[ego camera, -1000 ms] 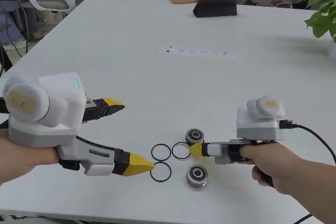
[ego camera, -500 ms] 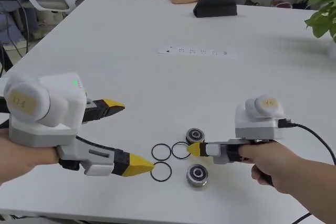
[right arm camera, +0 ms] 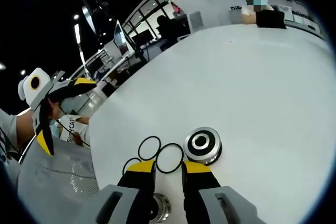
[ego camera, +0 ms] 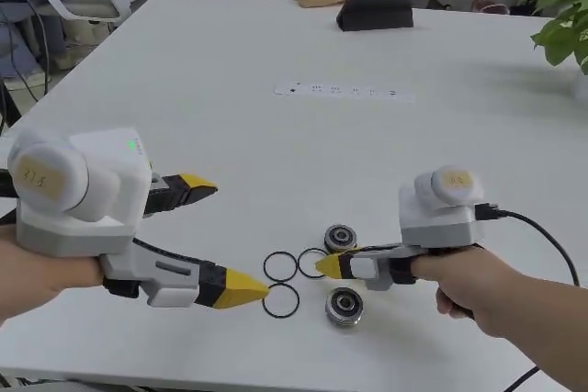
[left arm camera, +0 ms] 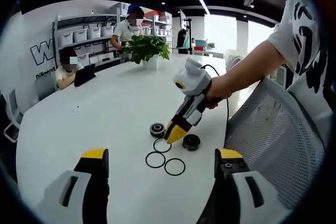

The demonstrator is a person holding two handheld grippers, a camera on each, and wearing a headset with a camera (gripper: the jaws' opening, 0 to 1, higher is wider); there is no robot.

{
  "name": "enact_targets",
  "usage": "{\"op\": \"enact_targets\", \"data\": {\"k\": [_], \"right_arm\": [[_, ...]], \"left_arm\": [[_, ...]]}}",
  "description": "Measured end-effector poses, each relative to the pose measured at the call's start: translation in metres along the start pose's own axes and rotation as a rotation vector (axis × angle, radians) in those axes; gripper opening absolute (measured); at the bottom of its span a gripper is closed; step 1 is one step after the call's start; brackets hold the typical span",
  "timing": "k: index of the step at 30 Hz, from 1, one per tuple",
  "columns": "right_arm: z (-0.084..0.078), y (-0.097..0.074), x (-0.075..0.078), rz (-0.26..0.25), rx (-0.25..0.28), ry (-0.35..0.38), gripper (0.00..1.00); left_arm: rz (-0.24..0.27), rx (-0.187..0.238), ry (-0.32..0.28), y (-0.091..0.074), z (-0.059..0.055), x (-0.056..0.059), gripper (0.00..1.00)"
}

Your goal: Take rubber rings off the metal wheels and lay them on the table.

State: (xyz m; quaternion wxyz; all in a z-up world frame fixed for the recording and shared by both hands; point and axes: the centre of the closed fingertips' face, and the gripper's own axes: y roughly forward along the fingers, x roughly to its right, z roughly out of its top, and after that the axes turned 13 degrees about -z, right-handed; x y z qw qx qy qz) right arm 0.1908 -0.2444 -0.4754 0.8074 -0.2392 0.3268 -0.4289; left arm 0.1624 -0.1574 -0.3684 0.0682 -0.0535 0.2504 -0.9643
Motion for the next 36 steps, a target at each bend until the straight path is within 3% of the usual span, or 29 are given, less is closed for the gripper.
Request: {"op": "enact_targets", "data": {"k": [14,36], "right_arm": [[-0.002,-0.003,-0.002,-0.017,-0.006,-0.088,0.25],[0.024,-0.034,0.001,0.015,0.093,-0.021,0.26]], "left_arm": [[-0.007,-0.005,0.0,0.002,0.0,0.0,0.8],[-0.02,-0.003,0.005,0.007,0.011,-0.006,0.78]]}}
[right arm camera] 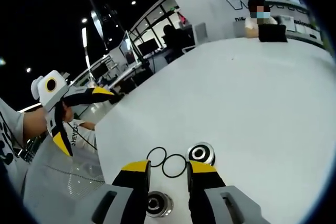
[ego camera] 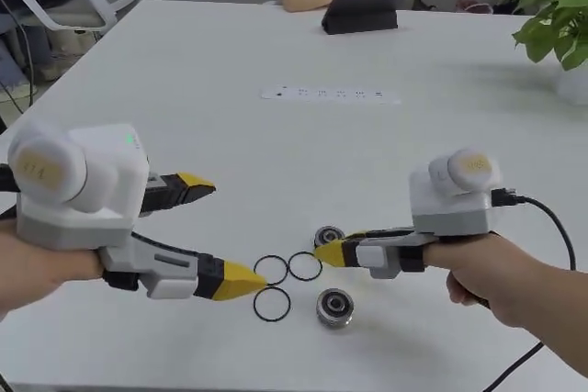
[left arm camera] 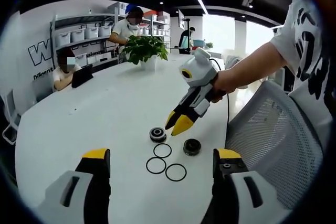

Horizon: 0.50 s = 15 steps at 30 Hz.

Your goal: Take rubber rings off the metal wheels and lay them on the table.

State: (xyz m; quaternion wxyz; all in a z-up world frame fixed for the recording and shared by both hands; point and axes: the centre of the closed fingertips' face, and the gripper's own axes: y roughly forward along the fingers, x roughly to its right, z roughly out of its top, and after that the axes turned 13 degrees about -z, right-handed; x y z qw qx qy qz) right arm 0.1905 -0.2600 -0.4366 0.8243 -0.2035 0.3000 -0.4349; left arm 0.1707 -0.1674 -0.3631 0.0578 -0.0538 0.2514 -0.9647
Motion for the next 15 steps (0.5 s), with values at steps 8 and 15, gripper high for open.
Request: {"op": "enact_targets", "data": {"k": [8,15], "right_arm": [[0.008,-0.009,0.01,-0.02,0.031,0.007,0.26],[0.014,-0.017,0.021,-0.043,0.061,0.012,0.27]], "left_arm": [[0.0,0.001,0.006,0.0,0.006,-0.006,0.76],[0.0,0.011,0.007,0.003,0.015,-0.012,0.73]]}}
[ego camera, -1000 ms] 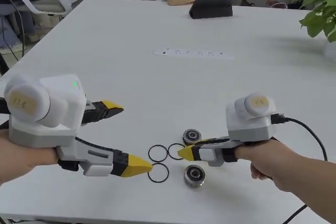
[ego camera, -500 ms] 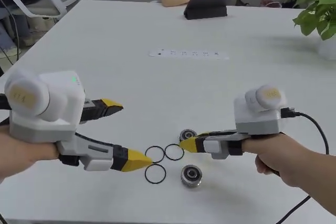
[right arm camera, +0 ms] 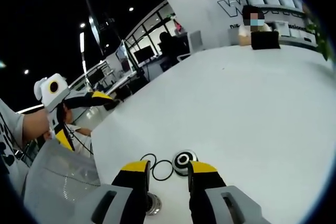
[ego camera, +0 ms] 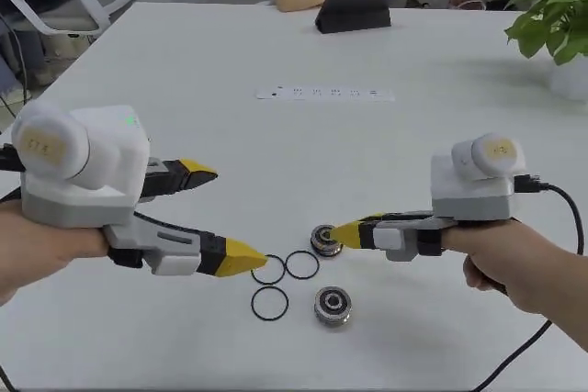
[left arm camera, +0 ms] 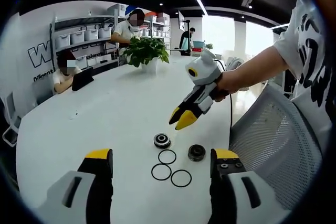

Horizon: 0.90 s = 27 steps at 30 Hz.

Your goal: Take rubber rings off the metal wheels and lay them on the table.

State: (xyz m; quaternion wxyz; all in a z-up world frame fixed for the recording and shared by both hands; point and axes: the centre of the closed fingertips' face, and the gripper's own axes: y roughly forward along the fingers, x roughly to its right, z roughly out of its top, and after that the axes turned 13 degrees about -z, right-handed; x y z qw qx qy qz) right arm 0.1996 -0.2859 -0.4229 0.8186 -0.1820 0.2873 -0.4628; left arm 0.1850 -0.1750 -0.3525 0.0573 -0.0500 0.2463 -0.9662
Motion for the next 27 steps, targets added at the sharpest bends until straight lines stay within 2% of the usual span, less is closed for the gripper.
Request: {"op": "enact_targets", "data": {"k": [8,15,27], "right_arm": [[0.004,-0.004,0.011,-0.021,0.021,0.0,0.27],[0.001,-0.008,0.015,-0.046,0.022,-0.03,0.28],[0.0,-0.008,0.022,-0.068,0.033,-0.1,0.29]], "left_arm": [[-0.006,0.004,0.004,0.007,0.007,-0.006,0.7],[-0.016,0.006,0.015,0.017,0.014,-0.011,0.69],[-0.022,-0.003,0.005,0.029,0.013,-0.023,0.63]]}}
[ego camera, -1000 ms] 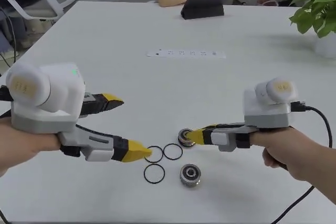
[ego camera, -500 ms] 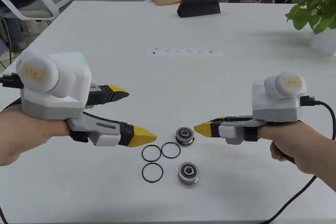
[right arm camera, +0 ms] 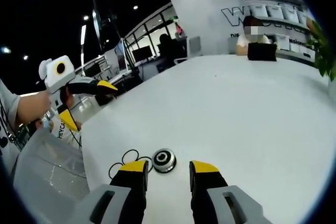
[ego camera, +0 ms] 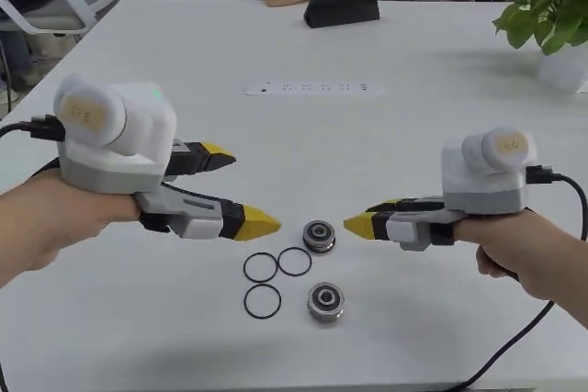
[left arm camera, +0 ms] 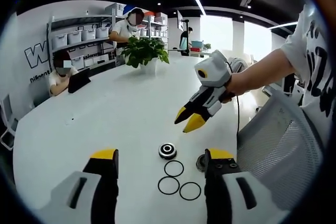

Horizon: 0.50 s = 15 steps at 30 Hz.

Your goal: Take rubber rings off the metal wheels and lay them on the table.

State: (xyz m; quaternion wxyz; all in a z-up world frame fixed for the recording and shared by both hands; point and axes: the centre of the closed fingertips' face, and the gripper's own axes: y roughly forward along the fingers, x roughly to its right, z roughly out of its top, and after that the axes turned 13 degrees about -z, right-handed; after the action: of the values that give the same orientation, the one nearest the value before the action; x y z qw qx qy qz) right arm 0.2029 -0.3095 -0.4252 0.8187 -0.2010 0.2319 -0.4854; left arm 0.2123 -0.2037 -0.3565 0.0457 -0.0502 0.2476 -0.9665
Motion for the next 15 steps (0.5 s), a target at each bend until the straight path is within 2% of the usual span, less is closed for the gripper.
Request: {"op": "enact_targets", "data": {"k": [6,15], "right_arm": [[-0.003,0.002,0.002,-0.001,-0.005,-0.027,0.31],[-0.01,0.007,0.009,-0.007,-0.012,-0.084,0.32]], "left_arm": [[-0.003,-0.007,-0.01,0.005,-0.003,-0.003,0.61],[-0.016,0.021,-0.059,0.016,-0.002,-0.007,0.58]]}}
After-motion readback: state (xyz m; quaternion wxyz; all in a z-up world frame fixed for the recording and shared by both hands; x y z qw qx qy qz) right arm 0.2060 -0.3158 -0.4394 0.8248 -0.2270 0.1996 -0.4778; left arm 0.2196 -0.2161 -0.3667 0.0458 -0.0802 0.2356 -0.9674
